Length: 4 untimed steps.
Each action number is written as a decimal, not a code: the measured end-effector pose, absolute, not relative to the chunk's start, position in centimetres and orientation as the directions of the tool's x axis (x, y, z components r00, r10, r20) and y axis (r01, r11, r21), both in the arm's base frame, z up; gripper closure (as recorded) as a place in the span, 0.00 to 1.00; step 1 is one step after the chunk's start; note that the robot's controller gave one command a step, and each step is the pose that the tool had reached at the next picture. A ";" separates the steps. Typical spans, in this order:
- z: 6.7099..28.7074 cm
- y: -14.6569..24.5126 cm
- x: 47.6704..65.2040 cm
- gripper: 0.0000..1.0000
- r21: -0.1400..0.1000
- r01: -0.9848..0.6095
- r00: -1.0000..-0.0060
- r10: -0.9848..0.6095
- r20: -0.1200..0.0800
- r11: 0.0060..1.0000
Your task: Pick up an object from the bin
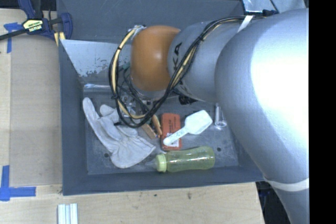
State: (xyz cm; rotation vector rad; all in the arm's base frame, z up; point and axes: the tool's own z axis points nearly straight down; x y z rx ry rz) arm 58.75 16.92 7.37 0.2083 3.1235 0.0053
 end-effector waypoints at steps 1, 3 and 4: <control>7.4 16.9 58.8 1.00 0.004 0.133 -0.991 0.133 -0.011 0.991; 7.7 16.9 58.8 1.00 0.003 0.133 -0.991 0.133 -0.007 0.991; 8.3 16.8 58.6 1.00 0.000 0.133 -0.991 0.133 0.000 0.991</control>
Offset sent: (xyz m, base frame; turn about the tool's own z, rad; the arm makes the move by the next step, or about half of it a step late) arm 0.0000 0.0001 0.0079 0.0000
